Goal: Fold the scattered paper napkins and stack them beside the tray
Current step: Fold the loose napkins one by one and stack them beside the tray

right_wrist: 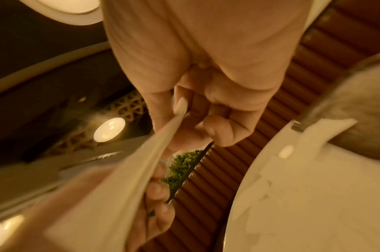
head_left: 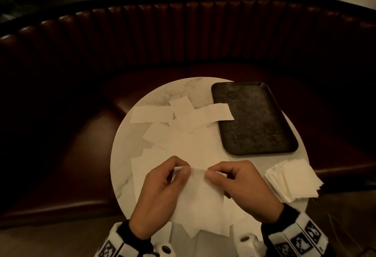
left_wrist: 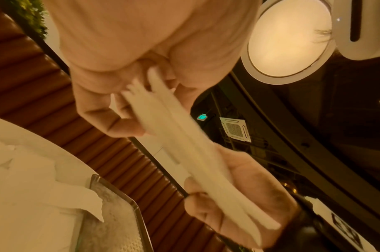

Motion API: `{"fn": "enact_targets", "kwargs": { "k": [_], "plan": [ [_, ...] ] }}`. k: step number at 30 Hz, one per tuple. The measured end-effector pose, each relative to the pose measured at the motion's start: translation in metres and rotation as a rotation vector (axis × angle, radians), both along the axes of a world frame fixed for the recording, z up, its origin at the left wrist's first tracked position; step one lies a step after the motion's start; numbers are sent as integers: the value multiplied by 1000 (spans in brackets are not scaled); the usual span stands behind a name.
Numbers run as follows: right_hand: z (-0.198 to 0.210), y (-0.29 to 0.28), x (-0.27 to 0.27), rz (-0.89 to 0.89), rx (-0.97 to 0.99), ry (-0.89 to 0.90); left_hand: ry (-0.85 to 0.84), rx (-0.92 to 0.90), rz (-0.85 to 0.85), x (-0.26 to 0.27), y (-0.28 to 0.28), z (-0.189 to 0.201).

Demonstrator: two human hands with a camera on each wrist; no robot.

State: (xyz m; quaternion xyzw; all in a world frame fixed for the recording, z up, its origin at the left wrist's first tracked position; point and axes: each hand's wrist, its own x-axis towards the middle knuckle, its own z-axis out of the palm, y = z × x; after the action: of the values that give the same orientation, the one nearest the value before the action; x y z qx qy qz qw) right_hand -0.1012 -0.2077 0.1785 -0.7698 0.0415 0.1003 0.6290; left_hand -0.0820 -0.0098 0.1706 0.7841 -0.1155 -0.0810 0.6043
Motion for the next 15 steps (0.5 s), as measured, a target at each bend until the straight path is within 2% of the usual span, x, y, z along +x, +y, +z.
{"fn": "enact_targets", "kwargs": {
  "k": [7, 10, 12, 15],
  "plan": [
    [-19, -10, -17, -222, 221, 75, 65, -27, 64, 0, -14, -18],
    [-31, -12, -23, -184, 328, 170, 95, -24, 77, 2, -29, -27],
    [-36, -27, -25, -195, 287, 185, 143, -14, 29, 4, -41, -34],
    [-47, -84, -19, -317, 179, 159, 265, 16, 31, 8, -50, -51]
  ]
}}
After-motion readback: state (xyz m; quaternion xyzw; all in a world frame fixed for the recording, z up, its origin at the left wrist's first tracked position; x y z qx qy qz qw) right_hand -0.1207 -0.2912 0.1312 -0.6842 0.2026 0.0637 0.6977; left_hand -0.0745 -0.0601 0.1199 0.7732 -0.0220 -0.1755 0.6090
